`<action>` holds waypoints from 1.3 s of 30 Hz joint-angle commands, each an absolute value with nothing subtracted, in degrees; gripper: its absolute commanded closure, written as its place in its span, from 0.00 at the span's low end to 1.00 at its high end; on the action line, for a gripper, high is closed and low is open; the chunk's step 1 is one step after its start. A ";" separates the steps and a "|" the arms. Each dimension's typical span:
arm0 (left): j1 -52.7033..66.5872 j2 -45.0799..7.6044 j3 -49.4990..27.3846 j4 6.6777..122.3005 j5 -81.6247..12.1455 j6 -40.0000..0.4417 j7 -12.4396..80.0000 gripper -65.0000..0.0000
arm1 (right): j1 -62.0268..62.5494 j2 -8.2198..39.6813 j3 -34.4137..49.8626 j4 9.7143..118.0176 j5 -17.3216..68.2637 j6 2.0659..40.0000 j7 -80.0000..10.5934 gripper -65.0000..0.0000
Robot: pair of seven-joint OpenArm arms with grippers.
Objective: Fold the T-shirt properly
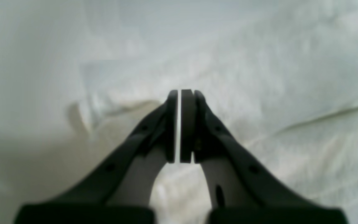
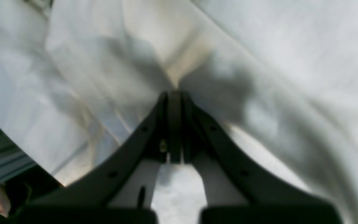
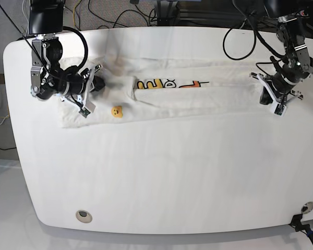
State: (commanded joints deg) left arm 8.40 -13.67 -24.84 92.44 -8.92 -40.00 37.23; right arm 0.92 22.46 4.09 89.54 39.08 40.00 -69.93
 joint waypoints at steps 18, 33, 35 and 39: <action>7.96 -13.67 -24.57 98.33 -8.84 -40.00 37.05 1.00 | -1.27 17.80 6.99 109.67 38.29 40.00 -71.69 1.00; 14.81 -14.46 -30.99 104.57 -8.66 -40.00 37.14 1.00 | -7.16 17.45 7.60 110.46 38.29 30.81 -61.67 1.00; 14.81 -14.46 -33.19 104.57 -8.66 -40.00 37.14 1.00 | -7.25 17.45 7.60 110.37 38.29 30.81 -61.67 1.00; 14.90 -14.46 -37.23 104.57 -8.66 -40.00 37.23 1.00 | -7.25 17.71 7.60 110.37 38.29 30.81 -61.67 1.00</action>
